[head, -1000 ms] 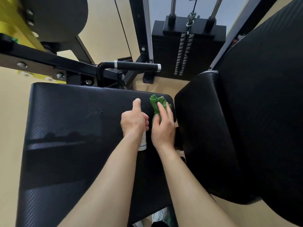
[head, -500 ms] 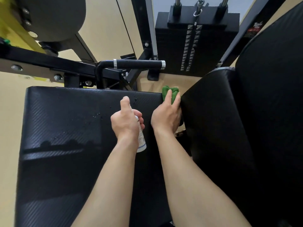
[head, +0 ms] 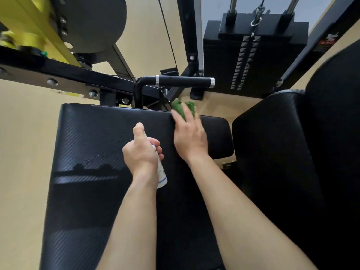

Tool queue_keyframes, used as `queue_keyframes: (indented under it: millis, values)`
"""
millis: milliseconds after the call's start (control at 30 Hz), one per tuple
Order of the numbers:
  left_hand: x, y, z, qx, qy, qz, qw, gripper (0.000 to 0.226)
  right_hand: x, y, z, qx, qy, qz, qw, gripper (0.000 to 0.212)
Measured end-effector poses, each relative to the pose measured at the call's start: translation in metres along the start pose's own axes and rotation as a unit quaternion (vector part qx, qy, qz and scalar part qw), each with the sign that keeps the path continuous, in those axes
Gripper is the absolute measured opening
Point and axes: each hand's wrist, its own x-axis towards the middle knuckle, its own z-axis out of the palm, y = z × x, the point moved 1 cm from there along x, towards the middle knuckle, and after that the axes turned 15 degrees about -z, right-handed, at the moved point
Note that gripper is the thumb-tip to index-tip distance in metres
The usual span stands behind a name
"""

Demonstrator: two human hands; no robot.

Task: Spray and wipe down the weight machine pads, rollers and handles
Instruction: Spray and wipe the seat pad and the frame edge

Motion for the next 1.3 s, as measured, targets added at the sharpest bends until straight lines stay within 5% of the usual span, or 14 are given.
queue_keyframes:
  millis: [167,233,333,567,733,833,1033,1167,1300]
  values:
    - [-0.003,-0.001,-0.023,0.008,0.003,-0.014,1.0,0.062,-0.037,-0.015,0.02,-0.051,-0.054,-0.311,0.948,0.045]
    - [-0.007,-0.006,-0.029,0.01,0.009,-0.027,1.0,0.062,-0.036,0.003,0.011,-0.037,-0.023,-0.267,0.963,0.047]
    - [-0.015,-0.015,-0.038,-0.004,0.025,-0.028,0.999,0.063,-0.015,-0.005,0.004,0.033,0.023,-0.054,0.998,0.049]
    - [-0.022,-0.015,-0.067,0.04,0.066,0.021,0.997,0.065,-0.072,-0.069,0.024,0.079,-0.011,-0.219,0.972,0.052]
    - [-0.019,-0.012,-0.075,0.056,0.092,0.013,0.994,0.065,-0.08,-0.04,-0.021,0.115,0.12,0.032,0.986,0.041]
    - [-0.022,-0.009,-0.073,0.054,0.113,0.034,0.992,0.069,-0.072,-0.046,-0.044,0.157,0.163,0.092,0.97,0.039]
    - [-0.01,0.001,-0.082,0.003,0.131,0.018,0.991,0.055,-0.024,-0.07,-0.044,0.202,0.139,0.025,0.969,0.04]
    - [-0.005,0.0,-0.097,-0.02,0.117,-0.005,0.993,0.061,0.013,-0.083,-0.007,0.189,0.03,-0.014,0.981,0.046]
    - [-0.001,0.014,-0.123,-0.063,0.135,0.004,0.989,0.069,0.01,-0.129,0.044,0.095,-0.038,-0.211,0.972,0.046]
